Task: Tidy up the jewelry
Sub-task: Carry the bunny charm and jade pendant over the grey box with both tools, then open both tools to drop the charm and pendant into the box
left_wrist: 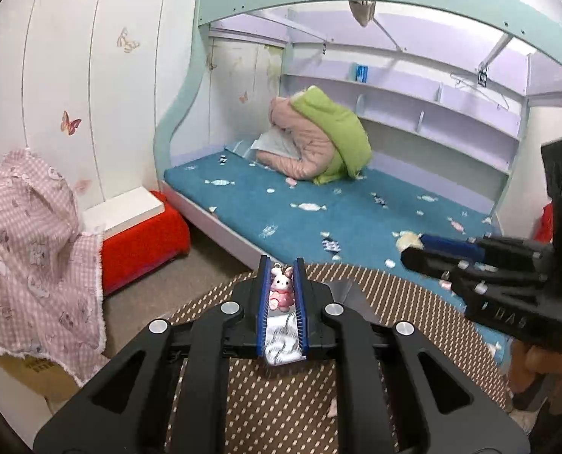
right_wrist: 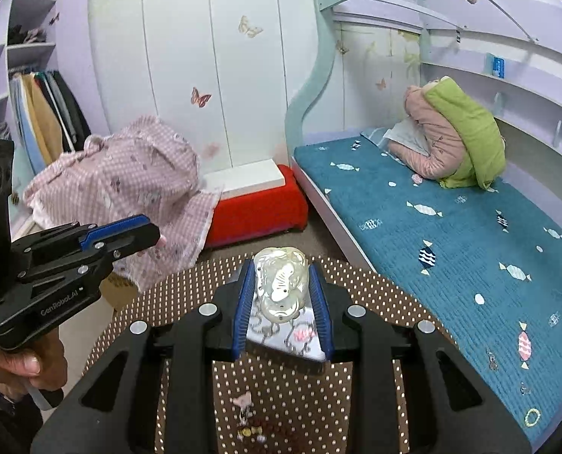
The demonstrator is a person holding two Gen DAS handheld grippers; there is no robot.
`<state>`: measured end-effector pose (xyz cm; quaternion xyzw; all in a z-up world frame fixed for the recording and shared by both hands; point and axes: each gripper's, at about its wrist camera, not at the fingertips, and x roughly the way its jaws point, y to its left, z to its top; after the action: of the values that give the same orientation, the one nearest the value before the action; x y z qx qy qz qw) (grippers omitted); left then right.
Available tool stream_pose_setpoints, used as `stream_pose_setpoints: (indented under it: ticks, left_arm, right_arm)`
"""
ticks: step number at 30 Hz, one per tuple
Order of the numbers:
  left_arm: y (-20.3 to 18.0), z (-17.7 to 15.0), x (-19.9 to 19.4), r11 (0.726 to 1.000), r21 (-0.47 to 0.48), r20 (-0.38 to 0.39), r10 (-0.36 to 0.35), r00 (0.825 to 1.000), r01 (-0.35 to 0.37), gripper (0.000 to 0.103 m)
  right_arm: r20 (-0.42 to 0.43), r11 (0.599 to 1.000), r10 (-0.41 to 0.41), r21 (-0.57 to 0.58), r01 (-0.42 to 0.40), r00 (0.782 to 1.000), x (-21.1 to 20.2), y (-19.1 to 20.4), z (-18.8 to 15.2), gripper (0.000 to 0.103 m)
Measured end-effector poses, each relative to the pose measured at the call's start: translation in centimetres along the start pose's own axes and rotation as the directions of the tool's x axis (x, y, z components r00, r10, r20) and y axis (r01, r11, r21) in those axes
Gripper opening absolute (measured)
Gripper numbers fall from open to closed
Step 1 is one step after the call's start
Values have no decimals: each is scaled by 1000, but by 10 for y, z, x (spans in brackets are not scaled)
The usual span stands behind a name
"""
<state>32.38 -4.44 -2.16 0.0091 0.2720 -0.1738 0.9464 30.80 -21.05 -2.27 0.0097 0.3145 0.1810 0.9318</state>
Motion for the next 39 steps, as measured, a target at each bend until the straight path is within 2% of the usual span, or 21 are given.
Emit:
stream_pose_setpoints:
  ticks: [4, 8, 17, 23, 24, 26, 27, 28, 30, 34, 39]
  left_arm:
    - [-3, 19, 14, 999, -2, -7, -39, 999, 39, 13]
    - [-7, 26, 38, 998, -8, -51, -64, 997, 64, 13]
    - [-7, 13, 92, 996, -42, -159, -79, 984, 73, 13]
    - [-5, 7, 108, 997, -46, -191, -68, 979, 61, 13]
    - [-4, 6, 110, 997, -46, -195, -68, 979, 60, 16]
    - [-3, 4, 109, 998, -44, -192, -47, 980, 39, 48]
    - [-3, 4, 106, 999, -45, -177, -27, 984, 19, 81]
    - [-1, 4, 102, 999, -45, -155, -7, 988, 1, 91]
    - [2, 4, 97, 999, -45, -143, 2, 990, -9, 91]
    - [10, 2, 88, 997, -60, -135, 30, 990, -39, 95]
    - [17, -5, 68, 992, -96, -102, 75, 992, -85, 98]
  right_arm:
    - [-33, 1000, 0, 21, 0, 999, 17, -10, 8, 27]
    - [-79, 999, -1, 33, 4, 997, 37, -15, 8, 27]
    - [-169, 997, 3, 74, 10, 986, 76, -27, -5, 27]
    - [-211, 997, -3, 71, 19, 977, 94, -31, -6, 27]
    - [-217, 997, -3, 69, 19, 976, 95, -31, -8, 27]
    - [-216, 997, -11, 78, 29, 976, 95, -32, -9, 28]
    - [-212, 996, -18, 84, 37, 977, 94, -33, -10, 35]
    - [-205, 995, -25, 88, 44, 978, 92, -34, -10, 55]
    - [-182, 993, -45, 100, 64, 982, 86, -36, -12, 78]
    - [-158, 990, -64, 115, 83, 985, 78, -40, -13, 94]
    - [-140, 985, -89, 133, 107, 986, 65, -45, -16, 95]
